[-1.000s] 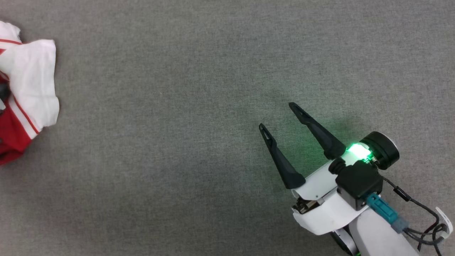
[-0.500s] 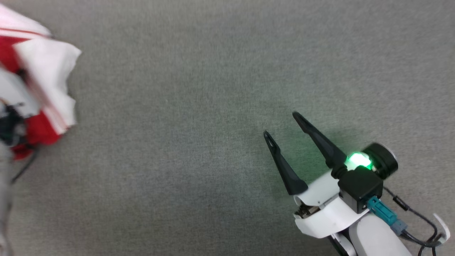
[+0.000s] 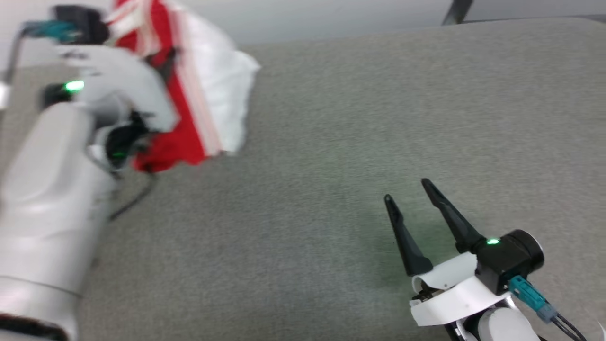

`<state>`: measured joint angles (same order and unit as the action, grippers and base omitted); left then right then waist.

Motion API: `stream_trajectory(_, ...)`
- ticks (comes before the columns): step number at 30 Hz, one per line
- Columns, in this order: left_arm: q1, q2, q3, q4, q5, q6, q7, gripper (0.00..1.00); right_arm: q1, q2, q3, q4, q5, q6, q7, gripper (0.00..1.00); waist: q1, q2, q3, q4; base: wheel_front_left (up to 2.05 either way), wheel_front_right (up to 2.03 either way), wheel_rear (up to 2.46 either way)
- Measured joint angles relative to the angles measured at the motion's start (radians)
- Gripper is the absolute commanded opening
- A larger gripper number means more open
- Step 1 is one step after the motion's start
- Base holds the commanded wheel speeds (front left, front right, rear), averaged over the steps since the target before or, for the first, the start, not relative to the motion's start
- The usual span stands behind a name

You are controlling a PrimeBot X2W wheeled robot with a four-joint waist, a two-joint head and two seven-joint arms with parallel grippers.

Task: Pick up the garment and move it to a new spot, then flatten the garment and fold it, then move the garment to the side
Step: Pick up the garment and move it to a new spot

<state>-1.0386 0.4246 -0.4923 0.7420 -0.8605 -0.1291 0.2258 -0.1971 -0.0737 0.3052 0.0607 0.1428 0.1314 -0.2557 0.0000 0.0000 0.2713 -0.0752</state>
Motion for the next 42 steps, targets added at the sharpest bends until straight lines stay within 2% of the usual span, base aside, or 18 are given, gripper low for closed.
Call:
stream_trajectory(7,-0.004,-0.135,-0.081,-0.152,-0.133,0.0,0.094,0.0,0.025,0.016,-0.056,0.007,0.01,0.0,-0.005,1.0,-0.0001,0.0,-0.014,-0.069,0.0,0.0,0.0)
stream_trajectory(12,0.03,-0.192,-0.172,-0.184,-0.134,0.0,0.117,0.0,0.021,0.02,-0.086,-0.017,0.025,0.0,-0.006,1.0,0.0,0.0,-0.009,-0.12,0.0,0.0,0.0)
stream_trajectory(15,0.053,-0.185,-0.223,-0.14,-0.105,0.0,0.121,0.0,0.017,0.02,-0.088,-0.031,0.046,0.0,-0.006,1.0,0.0,0.0,0.001,-0.152,0.0,0.0,0.0)
stream_trajectory(21,0.072,-0.134,-0.298,-0.003,-0.067,0.0,0.153,0.0,0.004,0.021,-0.09,-0.045,0.084,0.0,-0.006,1.0,0.0,0.0,0.03,-0.213,0.0,0.0,0.0)
stream_trajectory(26,0.046,-0.117,-0.364,0.066,-0.037,-0.003,0.172,0.0,0.004,0.021,-0.094,-0.052,0.095,0.0,-0.006,1.0,0.0,0.0,0.062,-0.242,0.0,0.0,0.0)
stream_trajectory(37,-0.025,-0.126,-0.447,0.171,-0.036,-0.012,0.177,0.0,-0.018,0.021,-0.07,-0.057,0.113,0.0,-0.006,1.0,0.0,0.0,0.101,-0.275,0.0,0.0,0.0)
stream_trajectory(38,-0.027,-0.127,-0.451,0.176,-0.039,-0.012,0.168,0.17,-0.018,0.021,-0.07,-0.056,0.113,0.0,-0.006,1.0,0.0,0.0,0.1,-0.275,0.0,0.0,0.0)
stream_trajectory(39,-0.027,-0.129,-0.452,0.18,-0.044,-0.012,0.159,0.47,-0.018,0.021,-0.071,-0.056,0.113,0.0,-0.006,1.0,0.0,0.0001,0.099,-0.275,0.0,0.0,0.0)
stream_trajectory(40,-0.027,-0.13,-0.453,0.184,-0.055,-0.012,0.149,1.0,-0.018,0.021,-0.072,-0.056,0.113,0.0,-0.006,1.0,0.0,0.0,0.097,-0.274,0.0,0.0,0.0)
stream_trajectory(42,-0.026,-0.136,-0.456,0.184,-0.073,-0.012,0.132,1.0,-0.017,0.021,-0.077,-0.053,0.112,0.0,-0.006,1.0,0.0,0.0,0.092,-0.269,0.0,0.0,0.0)
